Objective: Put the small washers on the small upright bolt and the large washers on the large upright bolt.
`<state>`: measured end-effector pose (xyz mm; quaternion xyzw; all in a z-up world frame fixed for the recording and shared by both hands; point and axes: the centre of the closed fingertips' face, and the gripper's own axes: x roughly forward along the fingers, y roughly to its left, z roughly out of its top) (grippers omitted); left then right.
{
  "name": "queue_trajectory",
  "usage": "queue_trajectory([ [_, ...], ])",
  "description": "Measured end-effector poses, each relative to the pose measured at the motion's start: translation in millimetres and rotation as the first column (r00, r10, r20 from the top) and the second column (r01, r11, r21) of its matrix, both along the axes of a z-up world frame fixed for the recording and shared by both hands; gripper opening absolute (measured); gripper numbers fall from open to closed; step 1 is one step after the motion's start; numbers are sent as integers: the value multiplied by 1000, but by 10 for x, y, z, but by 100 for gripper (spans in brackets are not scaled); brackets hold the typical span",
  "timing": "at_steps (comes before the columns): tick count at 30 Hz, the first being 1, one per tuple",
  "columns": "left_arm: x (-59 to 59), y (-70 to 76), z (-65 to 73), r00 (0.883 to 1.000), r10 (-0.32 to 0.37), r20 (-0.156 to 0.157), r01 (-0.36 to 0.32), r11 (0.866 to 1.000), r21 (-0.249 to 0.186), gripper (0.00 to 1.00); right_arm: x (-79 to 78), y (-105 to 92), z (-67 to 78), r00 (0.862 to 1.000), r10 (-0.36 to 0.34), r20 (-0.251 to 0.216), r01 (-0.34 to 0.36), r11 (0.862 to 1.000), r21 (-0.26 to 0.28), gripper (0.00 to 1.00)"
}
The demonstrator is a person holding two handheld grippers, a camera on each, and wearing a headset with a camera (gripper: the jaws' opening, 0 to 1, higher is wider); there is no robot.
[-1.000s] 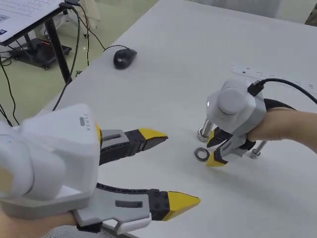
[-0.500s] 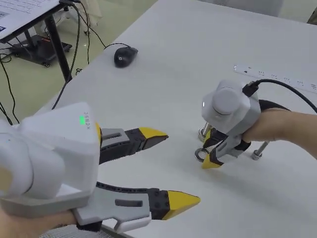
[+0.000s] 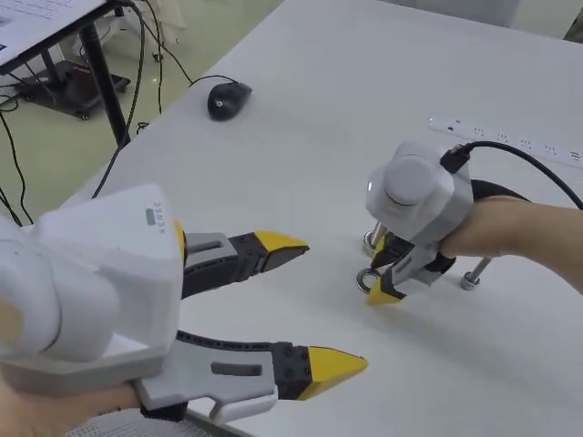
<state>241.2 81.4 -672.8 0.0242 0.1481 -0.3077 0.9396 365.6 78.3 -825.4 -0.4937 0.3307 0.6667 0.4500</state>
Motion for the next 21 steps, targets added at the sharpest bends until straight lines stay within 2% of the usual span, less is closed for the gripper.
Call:
queue_trajectory([
  [3, -1, -1, -3, 1000, 1, -1, -1, 1000, -2, 59, -1, 10, 1, 1000, -14, 1, 14, 1000, -1, 29],
  [17, -2, -3, -10, 1000, 0, -4, 0, 1000, 3, 59, -2, 19, 4, 1000, 20, 24, -20, 1000, -3, 22],
  [21, 3, -8, -4, 1000, -1, -1, 1, 1000, 3, 59, -6, 9, 9, 1000, 8, 6, -8, 1000, -6, 22],
])
